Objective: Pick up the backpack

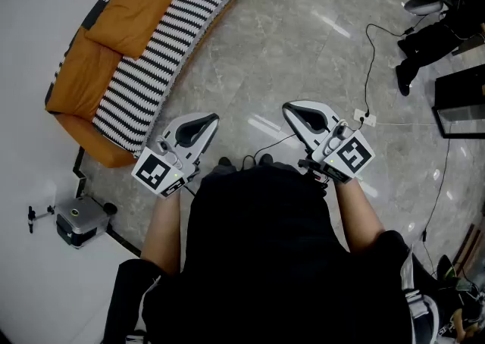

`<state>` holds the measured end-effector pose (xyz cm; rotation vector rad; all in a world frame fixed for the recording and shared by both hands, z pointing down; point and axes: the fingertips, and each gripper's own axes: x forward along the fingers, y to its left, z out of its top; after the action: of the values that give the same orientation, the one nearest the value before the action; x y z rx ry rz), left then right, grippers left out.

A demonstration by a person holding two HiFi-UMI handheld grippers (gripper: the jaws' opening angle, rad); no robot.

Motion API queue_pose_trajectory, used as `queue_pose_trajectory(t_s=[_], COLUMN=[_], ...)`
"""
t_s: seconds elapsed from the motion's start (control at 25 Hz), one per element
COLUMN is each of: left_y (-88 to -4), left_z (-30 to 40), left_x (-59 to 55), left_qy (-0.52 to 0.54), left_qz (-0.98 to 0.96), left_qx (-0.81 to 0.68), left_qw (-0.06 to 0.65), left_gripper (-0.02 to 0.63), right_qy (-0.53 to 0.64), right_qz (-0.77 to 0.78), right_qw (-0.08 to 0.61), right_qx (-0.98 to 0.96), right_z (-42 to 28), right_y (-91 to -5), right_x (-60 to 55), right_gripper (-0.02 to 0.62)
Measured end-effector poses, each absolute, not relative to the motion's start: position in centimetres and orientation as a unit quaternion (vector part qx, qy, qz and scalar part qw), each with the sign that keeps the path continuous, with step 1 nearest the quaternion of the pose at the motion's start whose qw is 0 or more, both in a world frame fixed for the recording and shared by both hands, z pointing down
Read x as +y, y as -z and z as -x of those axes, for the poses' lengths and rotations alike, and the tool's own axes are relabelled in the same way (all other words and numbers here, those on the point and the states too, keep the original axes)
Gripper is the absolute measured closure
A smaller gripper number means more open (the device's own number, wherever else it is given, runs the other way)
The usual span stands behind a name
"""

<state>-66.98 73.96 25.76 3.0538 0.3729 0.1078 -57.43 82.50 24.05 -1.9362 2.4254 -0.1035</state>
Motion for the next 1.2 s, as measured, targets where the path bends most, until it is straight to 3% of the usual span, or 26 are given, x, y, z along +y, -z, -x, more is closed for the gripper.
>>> queue_pose_trajectory(t_s=[1.2], left_y=[-28.0], left_z=[63.1], left_x=[79.2], left_qy=[-0.065], left_qz=[-0.99], left_qx=[0.091], left_qw=[0.086], left_gripper=[0.583], right_qy=[0.038], right_qz=[0.625], right_qw=[0.09], right_qx=[0.775], right_z=[52.2], right_y=[-25.9], right_x=[88.7], right_gripper=[0.568])
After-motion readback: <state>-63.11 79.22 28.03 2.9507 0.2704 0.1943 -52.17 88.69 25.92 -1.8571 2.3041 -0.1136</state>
